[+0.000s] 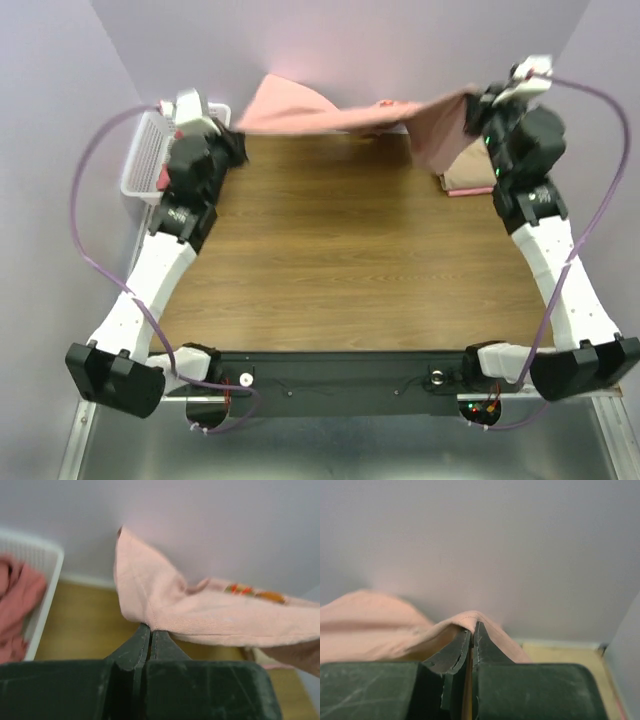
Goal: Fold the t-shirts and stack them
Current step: Flatten the tshirt out
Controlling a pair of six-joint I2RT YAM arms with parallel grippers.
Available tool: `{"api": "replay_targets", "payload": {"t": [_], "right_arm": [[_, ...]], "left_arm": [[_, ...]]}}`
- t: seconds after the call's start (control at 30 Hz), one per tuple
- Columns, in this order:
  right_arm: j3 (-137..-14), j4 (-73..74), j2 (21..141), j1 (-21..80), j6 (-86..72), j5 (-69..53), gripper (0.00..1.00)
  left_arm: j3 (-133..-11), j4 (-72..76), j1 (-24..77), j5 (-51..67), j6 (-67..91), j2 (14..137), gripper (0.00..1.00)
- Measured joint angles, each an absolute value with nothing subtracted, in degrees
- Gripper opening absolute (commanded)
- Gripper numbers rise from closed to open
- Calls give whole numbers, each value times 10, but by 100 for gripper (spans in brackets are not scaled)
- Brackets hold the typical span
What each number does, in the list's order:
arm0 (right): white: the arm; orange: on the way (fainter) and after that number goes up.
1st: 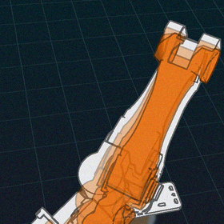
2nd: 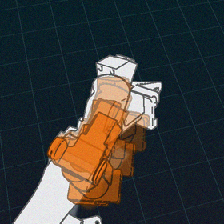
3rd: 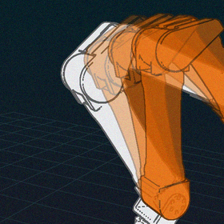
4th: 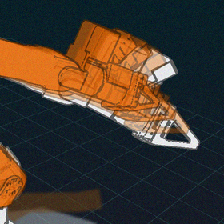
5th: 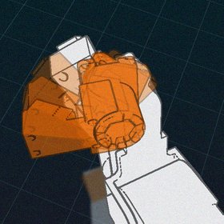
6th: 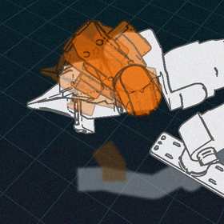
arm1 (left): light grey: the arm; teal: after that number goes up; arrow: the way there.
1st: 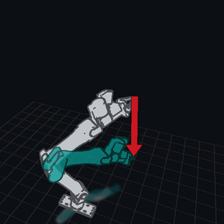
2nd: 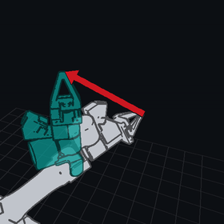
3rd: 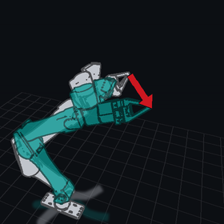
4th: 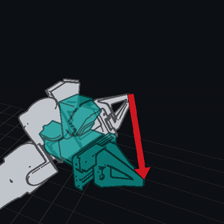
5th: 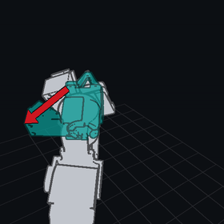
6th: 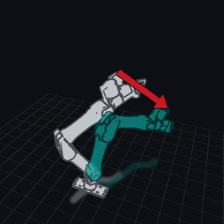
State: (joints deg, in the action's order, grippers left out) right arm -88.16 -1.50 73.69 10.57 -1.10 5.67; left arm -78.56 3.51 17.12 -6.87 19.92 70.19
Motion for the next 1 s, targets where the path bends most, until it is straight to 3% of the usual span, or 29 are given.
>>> {"api": "replay_targets", "payload": {"t": [0.17, 0.33, 0.6, 1.0], "right_arm": [[-604, 38, 635, 106, -53, -1, 0], [-482, 112, 576, 106, -141, -24, 0], [-361, 191, 525, 106, -254, -115, 1], [-271, 316, 439, 106, -393, -151, 1]], "left_arm": [[-471, 63, 171, -77, 243, 622, 0], [-293, 58, 171, -87, 328, 561, 0], [-185, 56, 171, -91, 433, 512, 0], [-145, -76, 171, -84, 540, 384, 0]]}}
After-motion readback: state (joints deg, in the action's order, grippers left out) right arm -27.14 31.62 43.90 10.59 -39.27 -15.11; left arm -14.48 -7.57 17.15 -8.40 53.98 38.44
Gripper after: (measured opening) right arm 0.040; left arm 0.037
